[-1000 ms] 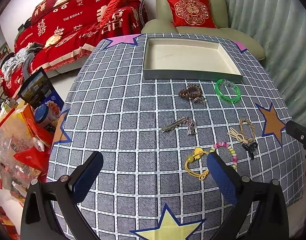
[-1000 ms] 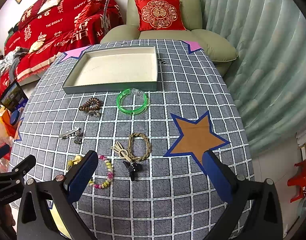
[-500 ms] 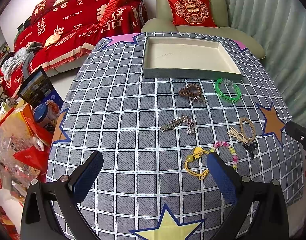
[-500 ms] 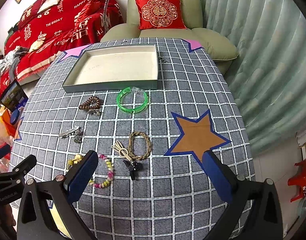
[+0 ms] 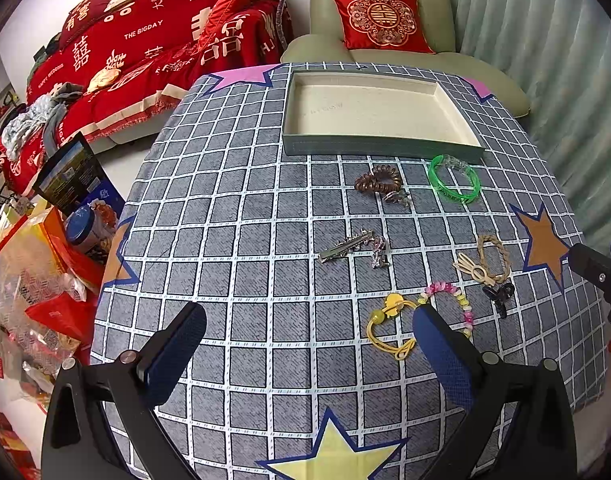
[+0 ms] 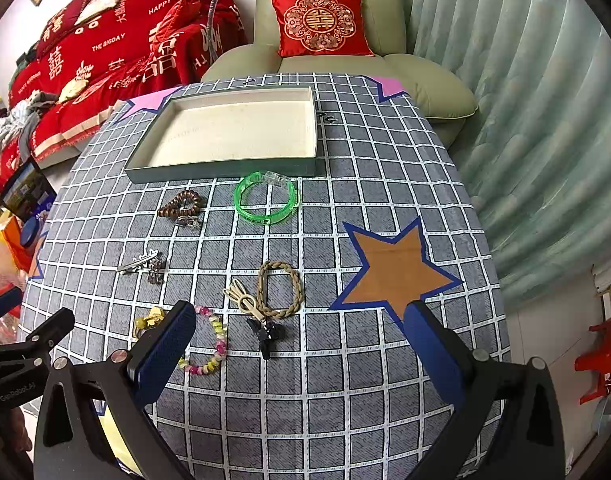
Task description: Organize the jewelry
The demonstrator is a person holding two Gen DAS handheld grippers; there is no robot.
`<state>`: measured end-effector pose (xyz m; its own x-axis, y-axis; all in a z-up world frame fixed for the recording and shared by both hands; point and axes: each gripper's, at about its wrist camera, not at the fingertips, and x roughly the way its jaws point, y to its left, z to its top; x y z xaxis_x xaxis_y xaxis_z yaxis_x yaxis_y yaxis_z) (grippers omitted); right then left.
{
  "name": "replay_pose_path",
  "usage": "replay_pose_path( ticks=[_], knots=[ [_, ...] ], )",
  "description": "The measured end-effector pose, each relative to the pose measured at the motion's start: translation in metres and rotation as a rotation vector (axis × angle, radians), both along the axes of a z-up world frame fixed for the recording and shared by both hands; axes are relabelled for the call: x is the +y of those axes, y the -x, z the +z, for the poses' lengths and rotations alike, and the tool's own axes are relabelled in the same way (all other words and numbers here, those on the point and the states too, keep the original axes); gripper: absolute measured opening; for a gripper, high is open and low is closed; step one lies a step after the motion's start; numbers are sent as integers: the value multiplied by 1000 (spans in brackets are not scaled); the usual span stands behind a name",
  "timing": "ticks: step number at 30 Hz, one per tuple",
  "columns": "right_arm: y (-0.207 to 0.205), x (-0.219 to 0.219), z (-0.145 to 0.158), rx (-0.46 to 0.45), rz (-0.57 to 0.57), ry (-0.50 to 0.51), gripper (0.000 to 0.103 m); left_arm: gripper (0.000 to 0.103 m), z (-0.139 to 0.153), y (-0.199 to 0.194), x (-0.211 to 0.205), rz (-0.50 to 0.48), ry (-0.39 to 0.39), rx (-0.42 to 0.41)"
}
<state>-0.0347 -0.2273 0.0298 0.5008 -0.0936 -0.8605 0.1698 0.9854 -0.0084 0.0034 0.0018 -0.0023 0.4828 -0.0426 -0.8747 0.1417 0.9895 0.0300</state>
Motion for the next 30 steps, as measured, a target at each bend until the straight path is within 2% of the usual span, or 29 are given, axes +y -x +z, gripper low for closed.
replay_pose_path(
  ticks=[30],
  knots=[
    [2, 2, -4, 11, -5, -1, 103, 103, 0, 0, -1, -1, 0, 4]
  ],
)
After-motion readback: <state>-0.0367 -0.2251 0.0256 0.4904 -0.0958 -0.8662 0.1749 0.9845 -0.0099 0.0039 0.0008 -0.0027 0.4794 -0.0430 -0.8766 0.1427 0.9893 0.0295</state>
